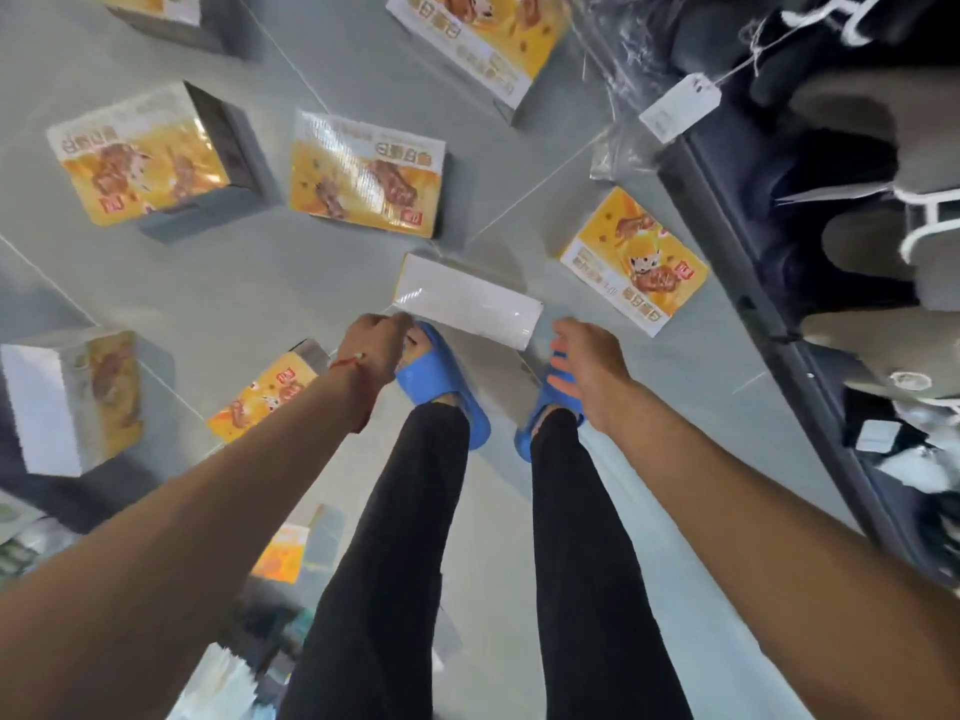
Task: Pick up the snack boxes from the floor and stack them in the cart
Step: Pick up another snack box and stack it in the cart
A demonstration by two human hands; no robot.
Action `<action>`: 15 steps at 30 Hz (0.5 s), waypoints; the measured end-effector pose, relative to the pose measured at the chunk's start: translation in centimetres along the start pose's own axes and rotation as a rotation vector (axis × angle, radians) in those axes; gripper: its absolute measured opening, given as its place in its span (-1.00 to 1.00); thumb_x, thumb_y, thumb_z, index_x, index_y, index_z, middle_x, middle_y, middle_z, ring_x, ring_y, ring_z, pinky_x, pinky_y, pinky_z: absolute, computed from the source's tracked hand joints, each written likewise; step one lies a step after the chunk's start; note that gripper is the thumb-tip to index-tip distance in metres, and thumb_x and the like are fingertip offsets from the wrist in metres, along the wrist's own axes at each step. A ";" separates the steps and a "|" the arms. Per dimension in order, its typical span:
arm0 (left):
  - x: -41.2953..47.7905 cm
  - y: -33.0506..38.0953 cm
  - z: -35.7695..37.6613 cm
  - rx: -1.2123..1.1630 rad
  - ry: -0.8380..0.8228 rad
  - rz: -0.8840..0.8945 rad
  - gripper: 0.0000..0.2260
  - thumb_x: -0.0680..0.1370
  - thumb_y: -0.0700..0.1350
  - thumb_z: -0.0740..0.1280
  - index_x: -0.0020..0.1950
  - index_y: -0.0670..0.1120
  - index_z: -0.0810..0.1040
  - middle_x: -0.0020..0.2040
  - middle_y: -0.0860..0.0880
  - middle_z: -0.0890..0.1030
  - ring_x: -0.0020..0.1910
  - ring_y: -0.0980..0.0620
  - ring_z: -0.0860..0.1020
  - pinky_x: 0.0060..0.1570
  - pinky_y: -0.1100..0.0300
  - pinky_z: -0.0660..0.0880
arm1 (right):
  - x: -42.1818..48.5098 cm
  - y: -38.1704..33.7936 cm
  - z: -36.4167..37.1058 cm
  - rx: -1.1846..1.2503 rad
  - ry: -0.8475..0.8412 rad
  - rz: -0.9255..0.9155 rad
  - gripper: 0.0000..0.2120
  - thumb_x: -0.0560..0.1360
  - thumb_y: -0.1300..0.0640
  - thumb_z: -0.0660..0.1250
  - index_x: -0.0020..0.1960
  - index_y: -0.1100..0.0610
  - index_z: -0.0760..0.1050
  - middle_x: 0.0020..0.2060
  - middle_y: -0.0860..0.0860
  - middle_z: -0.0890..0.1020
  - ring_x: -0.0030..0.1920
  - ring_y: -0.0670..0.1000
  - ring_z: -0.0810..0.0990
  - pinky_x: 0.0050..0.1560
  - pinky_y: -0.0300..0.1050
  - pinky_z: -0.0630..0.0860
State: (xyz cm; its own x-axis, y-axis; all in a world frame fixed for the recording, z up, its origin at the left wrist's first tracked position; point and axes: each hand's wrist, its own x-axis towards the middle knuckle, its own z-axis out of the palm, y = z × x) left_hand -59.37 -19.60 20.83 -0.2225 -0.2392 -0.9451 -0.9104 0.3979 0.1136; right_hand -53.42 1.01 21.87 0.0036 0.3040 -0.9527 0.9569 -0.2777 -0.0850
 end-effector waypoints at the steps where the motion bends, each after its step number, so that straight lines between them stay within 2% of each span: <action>1: 2.1 0.1 0.6 -0.009 0.015 0.005 -0.79 0.58 0.01 0.35 -0.07 -0.14 0.55 -0.08 -0.09 0.55 0.07 -0.16 0.53 0.23 -0.04 0.49 | 2.0 -0.1 0.6 -0.004 -0.003 -0.006 -0.85 0.64 0.04 0.27 -0.02 0.10 0.51 0.15 0.17 0.61 0.16 0.15 0.58 0.08 0.05 0.62; 3: 6.1 0.0 1.5 -0.008 0.041 0.001 -0.60 0.59 0.09 0.31 0.27 -0.17 0.53 0.20 -0.16 0.55 0.24 -0.21 0.52 0.35 -0.15 0.45 | 6.0 0.0 1.5 -0.008 0.010 -0.003 -0.83 0.65 -0.01 0.26 0.08 0.09 0.49 0.07 0.07 0.58 0.12 0.12 0.54 0.05 0.05 0.58; 4: 7.8 0.2 2.1 -0.006 0.048 -0.003 -0.49 0.55 0.17 0.32 0.37 -0.14 0.48 0.29 -0.16 0.52 0.29 -0.22 0.50 0.37 -0.18 0.43 | 7.9 -0.1 1.9 -0.023 0.014 0.006 -0.81 0.65 -0.04 0.25 0.07 0.08 0.49 0.02 0.05 0.57 0.06 0.11 0.53 0.08 0.09 0.58; 6: 11.5 0.4 3.1 0.011 0.056 -0.001 -0.29 0.39 0.31 0.31 0.41 -0.09 0.45 0.32 -0.14 0.51 0.30 -0.22 0.49 0.38 -0.19 0.41 | 11.7 -0.3 2.8 -0.054 0.005 0.033 -0.73 0.63 -0.11 0.24 0.09 0.09 0.51 0.06 0.06 0.57 0.04 0.11 0.53 0.15 0.19 0.55; 9: 16.5 0.8 4.7 0.046 0.046 0.037 -0.17 0.24 0.39 0.29 0.40 -0.05 0.45 0.32 -0.11 0.53 0.27 -0.19 0.49 0.35 -0.20 0.41 | 17.3 -0.3 4.0 -0.070 -0.039 0.127 -0.43 0.57 -0.24 0.23 0.47 0.04 0.40 0.35 0.06 0.48 0.33 0.22 0.46 0.23 0.25 0.45; 10: 18.0 0.9 5.0 0.047 0.030 0.032 -0.16 0.24 0.38 0.29 0.42 -0.03 0.44 0.34 -0.10 0.52 0.27 -0.17 0.49 0.35 -0.20 0.41 | 19.1 -0.1 4.4 -0.060 -0.063 0.156 -0.41 0.56 -0.26 0.23 0.48 0.02 0.39 0.36 0.06 0.48 0.36 0.24 0.45 0.29 0.28 0.44; 12: 20.8 1.1 5.6 0.011 0.023 0.011 -0.17 0.23 0.39 0.30 0.42 -0.01 0.47 0.33 -0.06 0.51 0.26 -0.16 0.49 0.33 -0.18 0.43 | 21.8 0.3 5.0 -0.015 -0.156 0.207 -0.53 0.54 -0.25 0.27 0.26 0.06 0.52 0.20 0.09 0.60 0.27 0.23 0.53 0.35 0.30 0.44; 14: 22.2 1.6 6.0 -0.014 0.038 -0.028 -0.25 0.21 0.39 0.33 0.28 0.00 0.54 0.30 -0.06 0.55 0.22 -0.17 0.54 0.30 -0.16 0.48 | 23.6 0.9 5.4 0.063 -0.224 0.250 -0.67 0.57 -0.18 0.30 -0.01 0.11 0.54 -0.08 0.11 0.64 0.06 0.19 0.61 0.35 0.23 0.48; 15: 22.7 1.7 6.1 -0.017 0.042 -0.030 -0.34 0.23 0.36 0.34 0.19 0.00 0.55 0.26 -0.08 0.57 0.19 -0.18 0.57 0.28 -0.15 0.50 | 24.2 1.3 5.5 0.088 -0.245 0.258 -0.69 0.57 -0.15 0.31 -0.05 0.11 0.54 -0.14 0.12 0.65 0.00 0.18 0.62 0.33 0.19 0.50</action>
State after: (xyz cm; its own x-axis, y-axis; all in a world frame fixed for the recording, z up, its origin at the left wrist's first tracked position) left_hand -63.80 -18.97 -2.31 -0.2090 -0.2875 -0.9347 -0.9226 0.3748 0.0910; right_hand -53.73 3.00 -2.94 0.1622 -0.0109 -0.9867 0.9049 -0.3971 0.1531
